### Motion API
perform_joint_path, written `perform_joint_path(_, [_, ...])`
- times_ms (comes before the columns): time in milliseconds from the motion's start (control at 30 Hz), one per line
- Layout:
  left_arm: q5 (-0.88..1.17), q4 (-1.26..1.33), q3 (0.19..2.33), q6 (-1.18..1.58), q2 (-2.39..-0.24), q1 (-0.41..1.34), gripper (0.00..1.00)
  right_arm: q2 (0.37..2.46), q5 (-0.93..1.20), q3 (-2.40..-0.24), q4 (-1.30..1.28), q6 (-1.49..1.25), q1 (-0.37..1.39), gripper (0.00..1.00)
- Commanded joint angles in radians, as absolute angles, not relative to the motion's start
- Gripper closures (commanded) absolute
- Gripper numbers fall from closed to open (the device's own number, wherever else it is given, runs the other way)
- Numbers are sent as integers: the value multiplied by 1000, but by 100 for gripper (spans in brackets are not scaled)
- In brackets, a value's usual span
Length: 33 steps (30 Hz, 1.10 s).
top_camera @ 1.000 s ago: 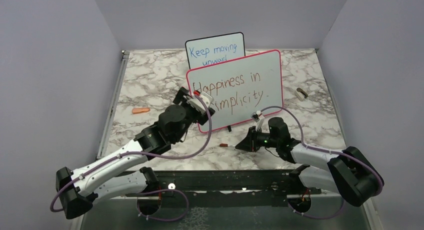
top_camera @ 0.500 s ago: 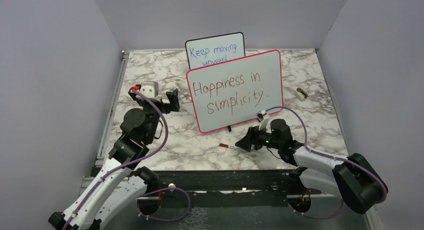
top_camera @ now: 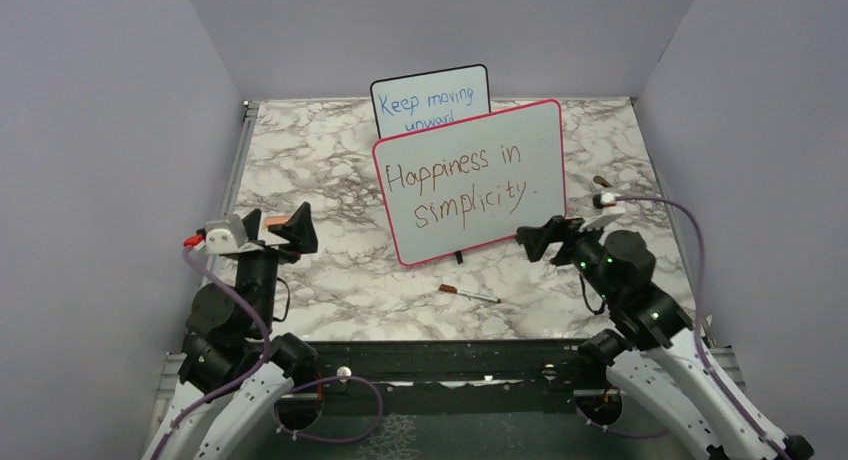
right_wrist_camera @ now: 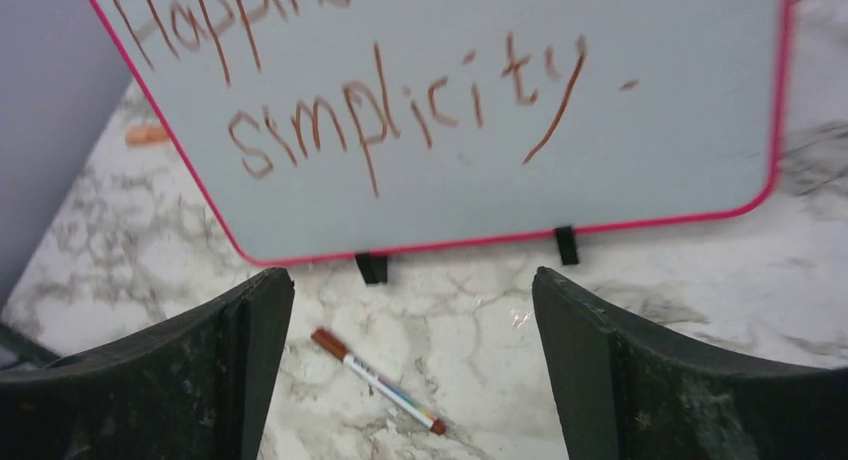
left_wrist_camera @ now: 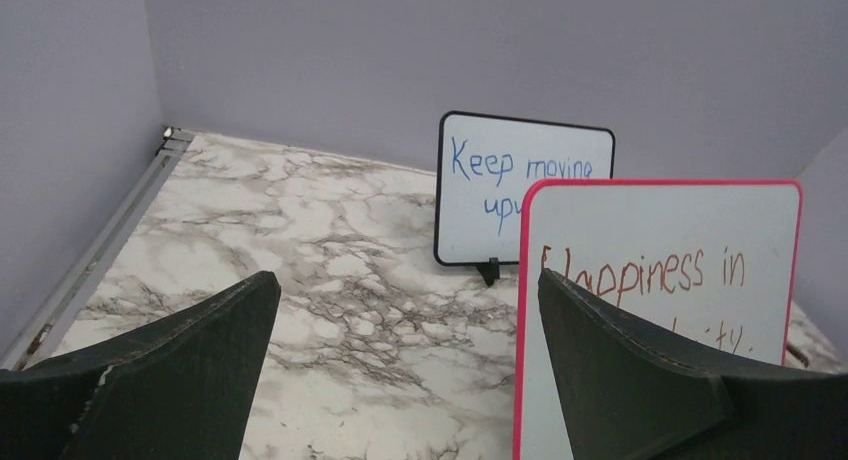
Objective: Write a sentence on the whiteboard
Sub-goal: Reset both arms
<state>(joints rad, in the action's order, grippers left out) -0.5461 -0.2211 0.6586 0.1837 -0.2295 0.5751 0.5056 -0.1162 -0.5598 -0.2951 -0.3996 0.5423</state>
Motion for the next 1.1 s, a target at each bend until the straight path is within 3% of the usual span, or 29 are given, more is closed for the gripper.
perform_joint_path(0, [-572, -294, 637, 206, -110, 568, 1, 393, -404, -726, -538, -330, 545, 3])
perform_joint_path(367, [-526, -324, 616, 193, -7, 569, 1, 165, -699, -729, -560, -206, 545, 0])
perform_joint_path(1067, [-497, -333, 613, 212, -3, 527, 1, 82, -731, -661, -519, -218, 545, 0])
